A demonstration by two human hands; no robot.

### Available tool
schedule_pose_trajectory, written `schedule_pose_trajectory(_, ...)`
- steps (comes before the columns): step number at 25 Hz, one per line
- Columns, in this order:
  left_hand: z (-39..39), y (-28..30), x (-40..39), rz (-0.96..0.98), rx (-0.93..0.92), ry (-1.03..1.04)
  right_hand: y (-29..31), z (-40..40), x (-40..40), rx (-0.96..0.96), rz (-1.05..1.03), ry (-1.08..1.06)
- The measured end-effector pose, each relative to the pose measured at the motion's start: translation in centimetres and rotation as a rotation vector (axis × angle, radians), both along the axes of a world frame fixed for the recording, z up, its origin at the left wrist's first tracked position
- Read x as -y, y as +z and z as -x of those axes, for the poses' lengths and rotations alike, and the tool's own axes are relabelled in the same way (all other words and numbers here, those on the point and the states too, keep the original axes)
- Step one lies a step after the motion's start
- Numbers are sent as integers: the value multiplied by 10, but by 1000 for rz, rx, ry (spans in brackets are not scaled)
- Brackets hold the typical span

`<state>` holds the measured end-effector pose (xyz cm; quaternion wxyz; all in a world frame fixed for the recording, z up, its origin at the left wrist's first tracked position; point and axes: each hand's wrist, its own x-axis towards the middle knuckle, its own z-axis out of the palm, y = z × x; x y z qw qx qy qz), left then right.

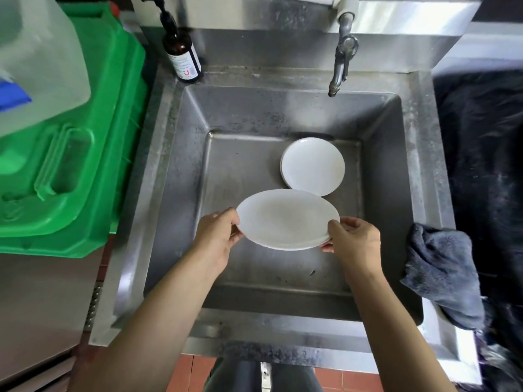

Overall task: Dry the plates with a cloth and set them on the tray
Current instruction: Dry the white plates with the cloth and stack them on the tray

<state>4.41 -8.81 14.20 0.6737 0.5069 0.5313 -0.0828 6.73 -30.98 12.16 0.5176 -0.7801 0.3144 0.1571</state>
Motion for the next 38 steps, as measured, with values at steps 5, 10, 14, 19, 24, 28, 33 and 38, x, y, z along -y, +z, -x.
schedule_pose_trajectory(5, 11, 12, 13, 238, 3, 31, 6, 15, -2, 57, -84, -14)
schedule_pose_trajectory(10, 15, 19, 12, 353, 61, 40, 10, 21, 8, 120, -122, 11)
schedule_pose_trajectory(14, 17, 28, 22, 401, 130, -36, 17, 22, 13, 185, -182, 10)
schedule_pose_trajectory(19, 19, 39, 29, 448, 182, -74, 31, 22, 22, 257, -259, 12)
schedule_pose_trajectory(24, 18, 54, 41, 452, 237, -123, 46, 20, 33, 287, -312, -9)
schedule_pose_trajectory(28, 15, 64, 43, 425, 279, -130, 58, 20, 41, 304, -347, 17)
schedule_pose_trajectory(33, 9, 76, 50, 366, 328, -147, 61, 20, 62, 333, -331, -27)
schedule_pose_trajectory(38, 6, 89, 51, 343, 396, -193, 20, 37, 124, 106, 768, 151)
